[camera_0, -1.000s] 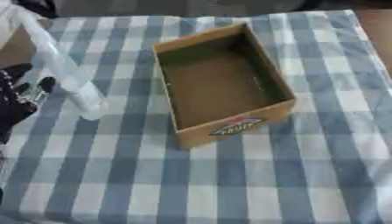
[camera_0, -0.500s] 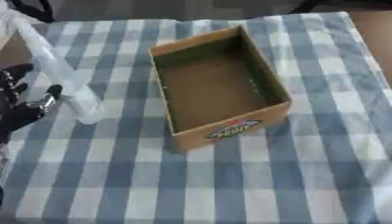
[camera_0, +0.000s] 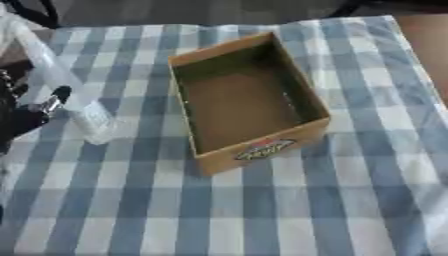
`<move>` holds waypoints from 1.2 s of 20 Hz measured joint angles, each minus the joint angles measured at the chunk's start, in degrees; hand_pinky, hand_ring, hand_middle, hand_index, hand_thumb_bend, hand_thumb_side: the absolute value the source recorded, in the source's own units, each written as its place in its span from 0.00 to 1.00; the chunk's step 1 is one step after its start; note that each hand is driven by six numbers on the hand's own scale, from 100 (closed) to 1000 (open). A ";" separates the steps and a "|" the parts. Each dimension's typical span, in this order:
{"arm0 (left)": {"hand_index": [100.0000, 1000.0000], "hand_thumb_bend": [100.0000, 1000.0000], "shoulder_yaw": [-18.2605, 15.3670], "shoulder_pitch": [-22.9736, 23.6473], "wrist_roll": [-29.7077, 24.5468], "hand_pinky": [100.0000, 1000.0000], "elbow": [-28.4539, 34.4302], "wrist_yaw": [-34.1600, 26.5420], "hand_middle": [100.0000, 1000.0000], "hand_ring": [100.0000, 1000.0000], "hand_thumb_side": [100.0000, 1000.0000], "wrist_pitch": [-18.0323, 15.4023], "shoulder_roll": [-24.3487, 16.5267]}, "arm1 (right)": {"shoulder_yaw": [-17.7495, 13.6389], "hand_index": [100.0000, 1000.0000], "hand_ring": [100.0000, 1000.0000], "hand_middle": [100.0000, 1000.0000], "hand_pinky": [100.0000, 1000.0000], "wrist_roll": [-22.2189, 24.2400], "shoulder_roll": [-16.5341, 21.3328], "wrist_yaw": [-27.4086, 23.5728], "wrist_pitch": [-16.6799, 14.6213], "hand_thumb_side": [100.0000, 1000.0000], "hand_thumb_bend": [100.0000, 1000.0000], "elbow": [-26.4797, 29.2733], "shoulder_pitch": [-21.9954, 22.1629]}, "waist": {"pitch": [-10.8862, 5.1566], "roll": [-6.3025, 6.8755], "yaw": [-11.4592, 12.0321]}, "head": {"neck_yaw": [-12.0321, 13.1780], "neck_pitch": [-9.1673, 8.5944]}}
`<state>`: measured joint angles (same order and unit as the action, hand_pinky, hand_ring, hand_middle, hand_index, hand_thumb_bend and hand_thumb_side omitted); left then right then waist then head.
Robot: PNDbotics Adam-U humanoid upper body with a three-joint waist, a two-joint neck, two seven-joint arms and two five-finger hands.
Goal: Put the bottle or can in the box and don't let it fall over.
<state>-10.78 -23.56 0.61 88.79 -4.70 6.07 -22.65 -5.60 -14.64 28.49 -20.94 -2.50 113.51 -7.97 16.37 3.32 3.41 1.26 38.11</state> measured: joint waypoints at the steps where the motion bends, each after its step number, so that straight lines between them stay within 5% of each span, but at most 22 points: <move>1: 0.77 0.46 0.12 -0.46 -0.04 1.00 -0.50 -0.28 0.80 1.00 0.06 0.02 0.00 | 0.00 0.73 0.67 0.85 0.72 0.00 0.00 0.00 0.00 0.10 0.22 0.00 0.00 | 0.02 -0.04 -0.05 | -0.18 0.00; 15: 0.71 0.46 2.54 -7.41 -2.79 1.00 -6.82 -2.08 0.77 1.00 0.06 -0.66 0.05 | 0.01 0.73 0.67 0.84 0.72 -0.11 -0.07 0.32 0.11 0.10 0.22 0.00 0.04 | 0.28 -0.43 -0.40 | -0.10 0.10; 18: 0.66 0.39 3.19 -8.90 -3.21 0.98 -8.35 -2.35 0.71 1.00 0.05 -0.96 0.21 | 0.01 0.73 0.67 0.84 0.72 -0.22 -0.11 0.34 0.23 0.10 0.22 0.00 0.02 | 0.28 -0.47 -0.57 | -0.08 0.09; 20: 0.59 0.29 3.60 -9.53 -3.45 0.88 -9.24 -2.56 0.60 1.00 0.00 -1.19 0.82 | 0.01 0.73 0.67 0.84 0.72 -0.23 -0.18 0.34 0.26 0.10 0.22 0.00 0.00 | 0.28 -0.47 -0.60 | -0.06 0.09; 21: 0.41 0.00 3.77 -9.80 -3.45 0.67 -9.69 -2.71 0.43 0.92 0.00 -1.24 1.19 | 0.02 0.73 0.67 0.84 0.72 -0.23 -0.20 0.34 0.27 0.10 0.21 0.00 -0.01 | 0.28 -0.47 -0.61 | -0.06 0.09; 22: 0.34 0.00 3.91 -10.04 -3.23 0.60 -10.21 -2.97 0.38 0.86 0.00 -1.22 1.53 | 0.02 0.73 0.67 0.84 0.72 -0.23 -0.25 0.34 0.28 0.10 0.21 0.00 -0.02 | 0.28 -0.47 -0.62 | -0.05 0.09; 24: 0.14 0.00 3.91 -10.77 -1.55 0.37 -11.15 -3.83 0.19 0.67 0.23 -0.85 2.13 | 0.02 0.73 0.67 0.84 0.72 -0.24 -0.42 0.34 0.29 0.10 0.21 0.00 -0.04 | 0.28 -0.47 -0.63 | 0.00 0.09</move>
<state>-6.86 -34.33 -0.94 77.63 -8.53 5.22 -20.52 -5.59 -14.88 28.07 -20.61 -2.21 113.51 -8.01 16.65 2.84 2.78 1.26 38.20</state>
